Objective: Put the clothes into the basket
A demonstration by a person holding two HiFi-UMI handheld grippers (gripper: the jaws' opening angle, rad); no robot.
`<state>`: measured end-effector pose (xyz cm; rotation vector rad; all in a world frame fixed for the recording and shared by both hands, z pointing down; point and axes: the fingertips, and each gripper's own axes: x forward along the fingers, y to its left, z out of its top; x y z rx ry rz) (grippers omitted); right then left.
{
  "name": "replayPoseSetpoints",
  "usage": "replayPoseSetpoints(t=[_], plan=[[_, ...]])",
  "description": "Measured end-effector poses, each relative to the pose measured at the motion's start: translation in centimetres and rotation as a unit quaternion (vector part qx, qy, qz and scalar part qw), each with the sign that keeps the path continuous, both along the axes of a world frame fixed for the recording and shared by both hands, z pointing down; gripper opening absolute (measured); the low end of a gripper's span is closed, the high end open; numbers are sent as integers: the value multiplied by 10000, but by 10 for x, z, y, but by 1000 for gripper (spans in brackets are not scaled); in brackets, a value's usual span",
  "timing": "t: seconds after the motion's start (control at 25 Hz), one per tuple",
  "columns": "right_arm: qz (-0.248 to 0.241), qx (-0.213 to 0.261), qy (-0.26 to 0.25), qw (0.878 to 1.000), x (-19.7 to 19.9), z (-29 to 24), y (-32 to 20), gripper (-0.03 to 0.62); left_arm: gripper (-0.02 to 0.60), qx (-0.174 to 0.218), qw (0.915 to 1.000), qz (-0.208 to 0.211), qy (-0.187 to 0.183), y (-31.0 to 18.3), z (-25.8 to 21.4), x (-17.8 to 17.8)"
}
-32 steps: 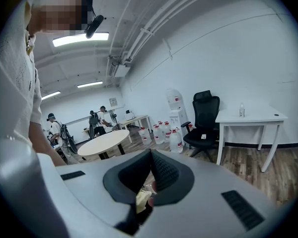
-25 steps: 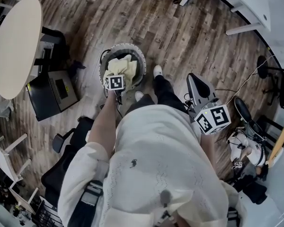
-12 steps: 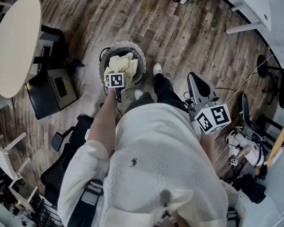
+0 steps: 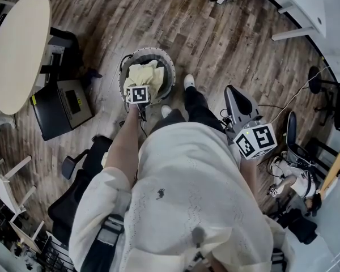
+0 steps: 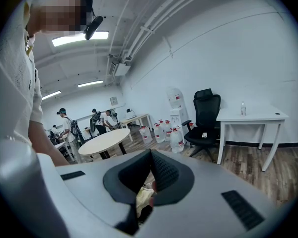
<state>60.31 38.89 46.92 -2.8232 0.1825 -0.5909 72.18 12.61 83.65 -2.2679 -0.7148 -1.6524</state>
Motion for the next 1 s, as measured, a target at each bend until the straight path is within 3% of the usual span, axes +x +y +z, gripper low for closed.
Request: replayPoseSetpoints(t=[0.6, 0.84, 1.0], plan=[[-83, 42, 19, 10000, -3, 1, -11, 8, 120, -164, 9995, 143, 236, 1, -9, 0], [-181, 60, 65, 9998, 0, 0, -16, 8, 43, -297, 9983, 319, 387, 7, -17, -3], [-228, 91, 56, 9997, -1, 0, -21, 8, 24, -436, 9969, 393, 532, 13, -27, -7]])
